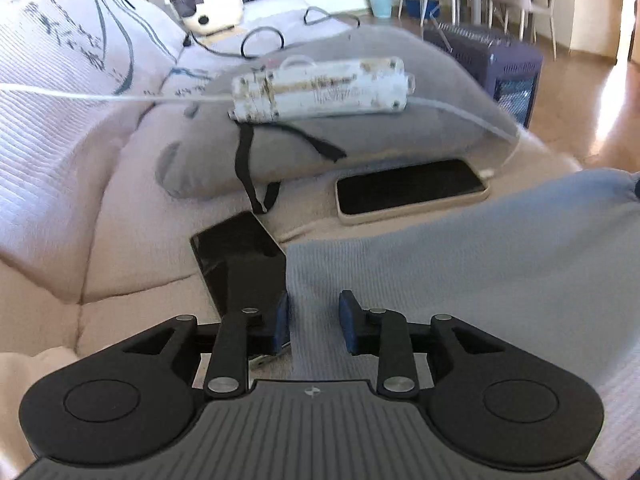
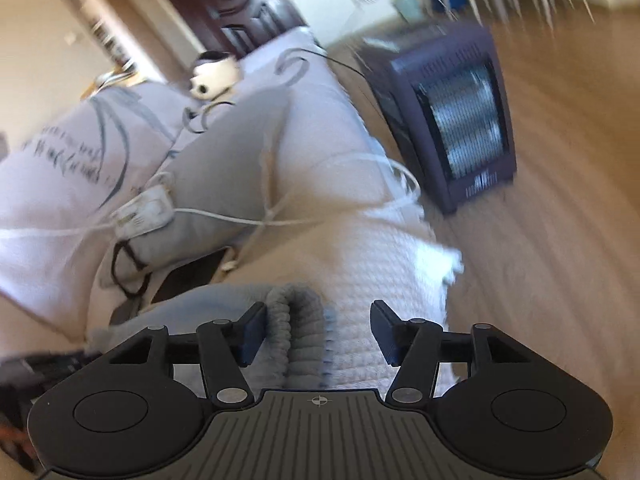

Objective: Fold clothes

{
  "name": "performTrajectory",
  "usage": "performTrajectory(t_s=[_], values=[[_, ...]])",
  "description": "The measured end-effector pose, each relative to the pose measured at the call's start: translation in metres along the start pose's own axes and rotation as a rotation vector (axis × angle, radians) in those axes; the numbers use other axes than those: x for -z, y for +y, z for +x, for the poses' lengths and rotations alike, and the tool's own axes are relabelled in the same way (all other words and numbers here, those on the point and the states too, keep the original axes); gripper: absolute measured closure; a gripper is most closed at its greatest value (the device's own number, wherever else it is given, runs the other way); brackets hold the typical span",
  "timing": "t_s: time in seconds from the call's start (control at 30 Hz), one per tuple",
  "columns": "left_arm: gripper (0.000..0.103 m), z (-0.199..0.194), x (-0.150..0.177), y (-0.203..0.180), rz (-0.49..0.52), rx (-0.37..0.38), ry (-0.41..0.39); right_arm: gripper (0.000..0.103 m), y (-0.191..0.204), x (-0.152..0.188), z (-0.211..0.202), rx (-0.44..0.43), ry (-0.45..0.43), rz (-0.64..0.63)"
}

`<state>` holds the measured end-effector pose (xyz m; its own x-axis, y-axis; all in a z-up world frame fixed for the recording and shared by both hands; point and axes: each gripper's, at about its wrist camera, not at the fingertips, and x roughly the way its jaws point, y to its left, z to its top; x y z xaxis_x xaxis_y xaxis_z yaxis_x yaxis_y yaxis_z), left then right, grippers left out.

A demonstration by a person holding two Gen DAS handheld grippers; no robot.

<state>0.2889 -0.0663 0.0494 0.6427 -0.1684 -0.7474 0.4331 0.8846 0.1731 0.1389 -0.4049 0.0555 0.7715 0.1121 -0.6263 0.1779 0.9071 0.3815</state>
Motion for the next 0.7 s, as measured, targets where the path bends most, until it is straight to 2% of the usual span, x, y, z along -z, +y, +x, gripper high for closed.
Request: performTrajectory(t_s=[0.1,0.17,0.3,0.37,0.43,0.5,0.6,0.63,0.7], values=[[0.079,-0.028,0.0,-0.004,0.025,0.029,-0.055,0.047,0.002,0.001,-0.006,0.004,-0.007,-0.008],[0.08,-0.046,-0.002,-0.008,0.044,0.049,-0.087,0.048,0.02,-0.005,-0.022,-0.001,-0.023,-0.083],[0.08,-0.072,-0.006,-0.015,0.036,0.1,-0.14,0.068,0.052,-0.009,-0.043,-0.044,-0.029,-0.162],[0.08,-0.083,-0.008,-0.02,0.029,0.14,-0.164,0.072,0.065,-0.002,-0.043,-0.088,0.002,-0.194],[0.08,-0.082,-0.006,-0.03,0.054,0.186,-0.139,0.073,0.075,0.009,-0.031,-0.081,0.036,-0.234],[0.08,-0.068,0.002,-0.045,0.115,0.141,-0.095,0.073,0.075,0.017,-0.018,-0.06,0.067,-0.237],[0.079,-0.026,0.014,-0.048,0.149,0.107,0.042,0.075,0.065,0.028,0.004,-0.016,0.11,-0.205],[0.079,-0.01,0.017,-0.043,0.129,0.119,0.081,0.075,0.062,0.032,0.011,-0.001,0.124,-0.195],[0.077,0.007,0.016,-0.029,0.072,0.151,0.088,0.076,0.056,0.038,0.026,0.029,0.153,-0.172]])
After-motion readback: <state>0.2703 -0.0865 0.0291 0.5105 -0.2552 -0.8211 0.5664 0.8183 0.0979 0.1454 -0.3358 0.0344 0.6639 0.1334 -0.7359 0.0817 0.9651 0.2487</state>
